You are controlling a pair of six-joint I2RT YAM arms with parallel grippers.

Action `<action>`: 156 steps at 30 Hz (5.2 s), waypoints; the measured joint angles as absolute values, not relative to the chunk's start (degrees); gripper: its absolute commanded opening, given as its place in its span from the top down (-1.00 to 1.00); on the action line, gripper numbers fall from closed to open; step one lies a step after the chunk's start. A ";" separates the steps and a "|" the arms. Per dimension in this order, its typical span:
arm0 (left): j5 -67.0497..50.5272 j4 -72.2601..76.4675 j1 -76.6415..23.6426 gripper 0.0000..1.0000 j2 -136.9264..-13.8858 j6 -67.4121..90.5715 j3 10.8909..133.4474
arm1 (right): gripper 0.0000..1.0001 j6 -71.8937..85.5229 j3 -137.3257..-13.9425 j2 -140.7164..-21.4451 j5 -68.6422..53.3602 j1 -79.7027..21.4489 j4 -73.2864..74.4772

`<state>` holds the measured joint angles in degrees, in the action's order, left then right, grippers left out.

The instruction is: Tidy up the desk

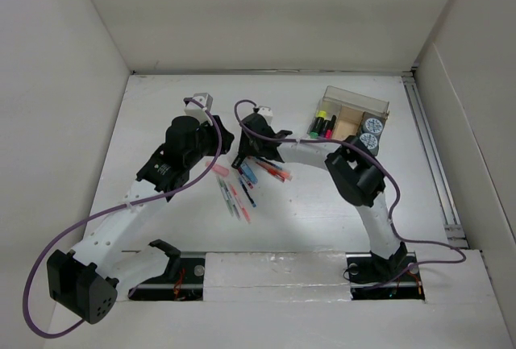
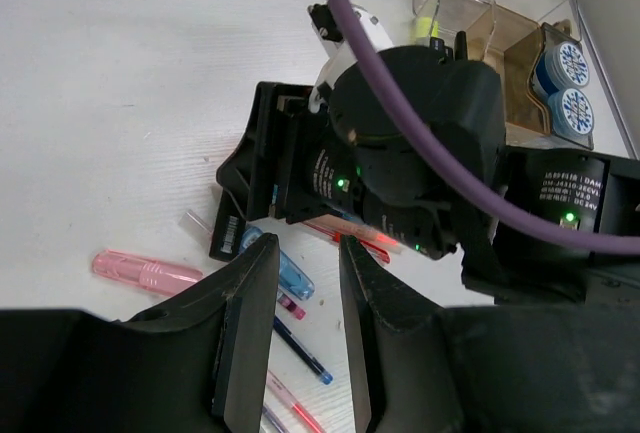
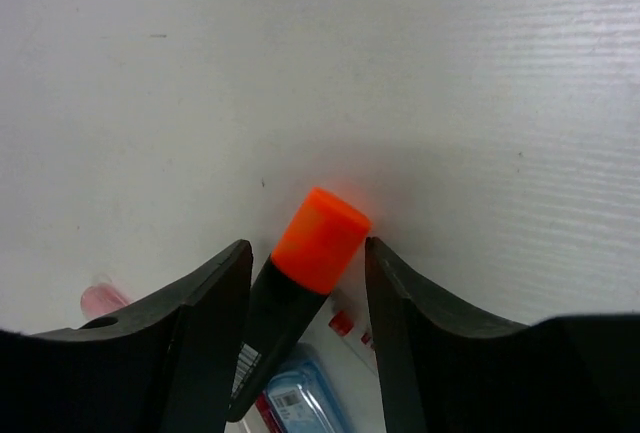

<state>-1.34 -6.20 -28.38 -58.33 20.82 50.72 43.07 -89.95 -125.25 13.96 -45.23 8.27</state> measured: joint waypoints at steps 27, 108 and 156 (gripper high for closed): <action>14.02 -8.95 -28.38 0.55 -53.12 24.97 51.59 | 0.87 41.63 -89.47 -125.19 22.46 -49.43 9.96; 16.95 -9.26 -28.38 0.96 -46.28 25.43 51.79 | -0.10 33.67 -81.06 -116.64 -2.00 -51.59 -6.00; 18.20 -9.26 -28.38 0.82 -42.00 25.78 51.79 | 0.81 35.68 -83.92 -117.36 11.05 -52.75 -1.23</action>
